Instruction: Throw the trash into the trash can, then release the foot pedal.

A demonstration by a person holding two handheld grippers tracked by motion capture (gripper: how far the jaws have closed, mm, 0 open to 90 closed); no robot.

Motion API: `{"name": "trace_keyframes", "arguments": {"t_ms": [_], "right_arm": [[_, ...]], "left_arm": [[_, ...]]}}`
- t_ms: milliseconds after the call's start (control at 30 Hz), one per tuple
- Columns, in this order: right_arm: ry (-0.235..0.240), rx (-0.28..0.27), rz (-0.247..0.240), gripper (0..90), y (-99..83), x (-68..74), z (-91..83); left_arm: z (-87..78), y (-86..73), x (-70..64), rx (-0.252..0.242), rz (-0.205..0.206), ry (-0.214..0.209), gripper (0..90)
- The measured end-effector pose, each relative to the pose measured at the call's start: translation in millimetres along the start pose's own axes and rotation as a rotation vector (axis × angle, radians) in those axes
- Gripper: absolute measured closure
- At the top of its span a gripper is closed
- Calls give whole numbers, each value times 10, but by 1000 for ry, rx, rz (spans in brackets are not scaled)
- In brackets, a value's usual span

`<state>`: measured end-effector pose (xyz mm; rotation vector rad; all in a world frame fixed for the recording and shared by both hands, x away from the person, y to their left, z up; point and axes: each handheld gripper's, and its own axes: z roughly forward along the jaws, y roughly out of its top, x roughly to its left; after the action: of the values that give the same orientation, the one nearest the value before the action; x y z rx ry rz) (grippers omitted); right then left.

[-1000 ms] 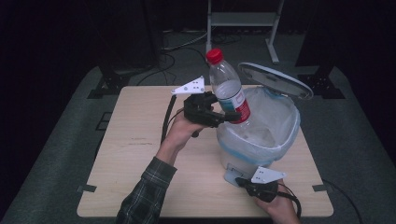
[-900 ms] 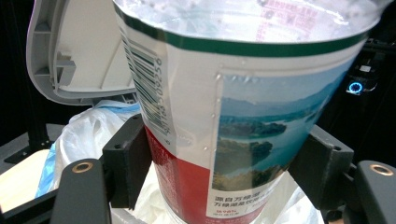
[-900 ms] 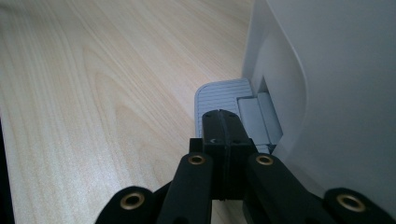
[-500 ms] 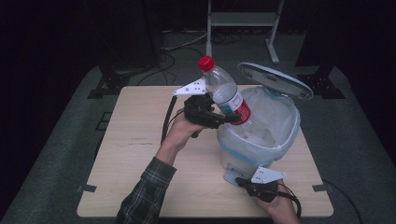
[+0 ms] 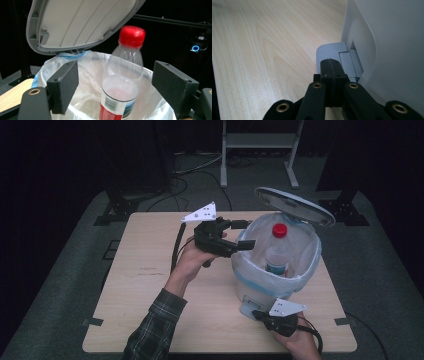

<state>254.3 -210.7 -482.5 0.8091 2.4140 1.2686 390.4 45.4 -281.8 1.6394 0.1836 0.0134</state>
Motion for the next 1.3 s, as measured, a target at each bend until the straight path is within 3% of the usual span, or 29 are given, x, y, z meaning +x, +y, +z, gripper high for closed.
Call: {"name": "trace_keyframes", "arguments": {"t_ms": [500, 933, 1100, 1300], "right_arm": [[-1, 0, 0, 897, -1, 0, -1], [-1, 0, 7, 897, -1, 2, -2], [-1, -1, 5, 897, -2, -3, -4], [6, 2, 6, 889, 24, -3, -26]], "left_arm": [[-321, -45, -32, 6, 7, 55, 173], [-623, -196, -93, 64, 9, 140, 89], [-765, -300, -152, 97, 24, 178, 67], [-891, -457, -214, 128, 12, 216, 26]]}}
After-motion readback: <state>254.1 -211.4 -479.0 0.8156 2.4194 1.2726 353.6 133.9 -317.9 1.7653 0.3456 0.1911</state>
